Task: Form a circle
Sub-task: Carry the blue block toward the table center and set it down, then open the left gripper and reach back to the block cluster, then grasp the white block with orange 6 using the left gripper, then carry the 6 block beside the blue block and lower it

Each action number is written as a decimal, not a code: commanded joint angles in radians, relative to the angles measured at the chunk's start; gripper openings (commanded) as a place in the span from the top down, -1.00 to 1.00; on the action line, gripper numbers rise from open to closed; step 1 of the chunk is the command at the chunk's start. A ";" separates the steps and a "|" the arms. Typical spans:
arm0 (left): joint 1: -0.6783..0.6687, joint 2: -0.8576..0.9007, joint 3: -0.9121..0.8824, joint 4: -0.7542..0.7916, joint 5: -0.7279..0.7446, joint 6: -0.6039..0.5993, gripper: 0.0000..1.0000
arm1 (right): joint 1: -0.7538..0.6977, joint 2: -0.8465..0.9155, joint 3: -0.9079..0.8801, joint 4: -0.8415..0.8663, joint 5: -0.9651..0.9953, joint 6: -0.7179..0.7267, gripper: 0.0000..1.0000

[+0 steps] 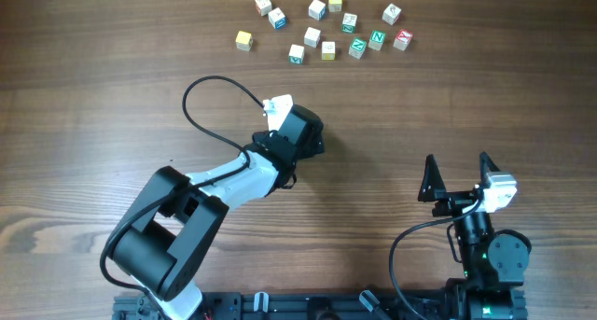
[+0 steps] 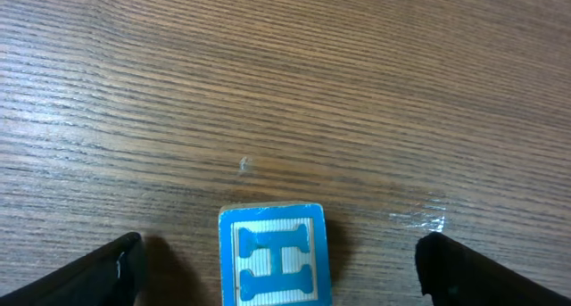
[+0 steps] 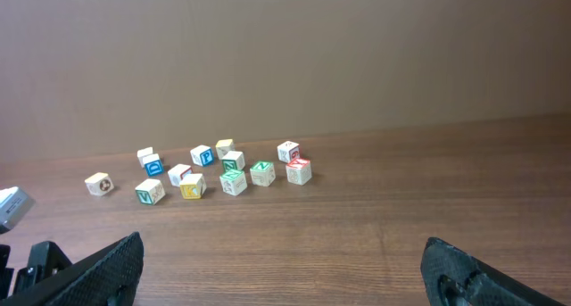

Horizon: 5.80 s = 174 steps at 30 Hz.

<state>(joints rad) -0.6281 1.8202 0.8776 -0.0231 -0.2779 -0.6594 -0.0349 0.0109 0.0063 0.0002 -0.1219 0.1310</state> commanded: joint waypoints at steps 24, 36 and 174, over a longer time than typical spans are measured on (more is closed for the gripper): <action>0.002 -0.346 -0.005 -0.134 0.060 0.108 -1.00 | -0.006 -0.007 -0.001 0.006 0.017 0.007 -1.00; 0.114 -0.378 0.255 -0.183 0.062 0.379 -0.99 | -0.006 -0.007 -0.001 0.006 0.017 0.006 -0.99; -0.039 0.060 0.259 -0.332 0.115 0.315 0.43 | -0.006 -0.007 -0.001 0.006 0.017 0.007 -0.99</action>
<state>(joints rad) -0.6659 1.8668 1.1469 -0.3550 -0.1062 -0.3397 -0.0349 0.0109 0.0063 0.0002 -0.1219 0.1310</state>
